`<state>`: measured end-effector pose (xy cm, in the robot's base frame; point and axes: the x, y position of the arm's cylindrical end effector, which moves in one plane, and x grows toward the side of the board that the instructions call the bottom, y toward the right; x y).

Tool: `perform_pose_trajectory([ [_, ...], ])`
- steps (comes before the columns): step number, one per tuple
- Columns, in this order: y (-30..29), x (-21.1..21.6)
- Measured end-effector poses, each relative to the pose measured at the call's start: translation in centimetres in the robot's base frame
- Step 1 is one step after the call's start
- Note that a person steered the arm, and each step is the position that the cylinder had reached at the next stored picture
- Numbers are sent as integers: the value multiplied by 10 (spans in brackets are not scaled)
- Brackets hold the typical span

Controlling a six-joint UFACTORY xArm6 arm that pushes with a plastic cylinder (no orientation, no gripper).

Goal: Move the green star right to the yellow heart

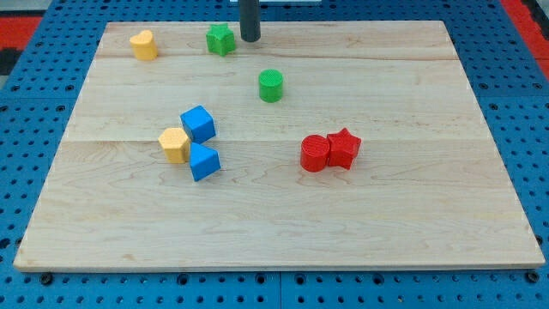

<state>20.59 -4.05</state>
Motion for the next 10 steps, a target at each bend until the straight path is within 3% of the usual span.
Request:
perform_pose_trajectory([
  [1, -33, -1],
  [2, -41, 26],
  [3, -15, -12],
  [7, -11, 57],
  [9, -109, 58],
  [10, -127, 56],
])
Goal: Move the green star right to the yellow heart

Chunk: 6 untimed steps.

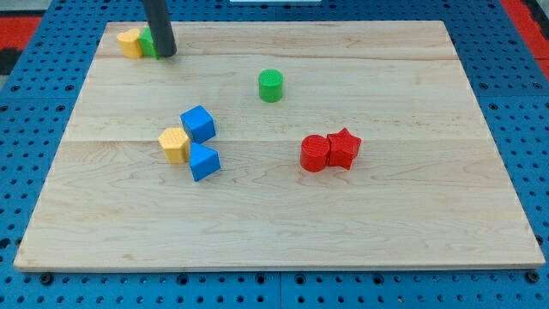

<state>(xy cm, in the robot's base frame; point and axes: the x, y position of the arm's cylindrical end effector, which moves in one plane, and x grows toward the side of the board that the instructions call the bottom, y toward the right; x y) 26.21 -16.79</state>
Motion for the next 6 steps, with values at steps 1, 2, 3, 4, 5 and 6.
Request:
perform_pose_trajectory([
  [1, 61, -26],
  [2, 88, -39],
  [3, 177, -37],
  [4, 231, -4],
  [5, 258, 57],
  [6, 223, 100],
])
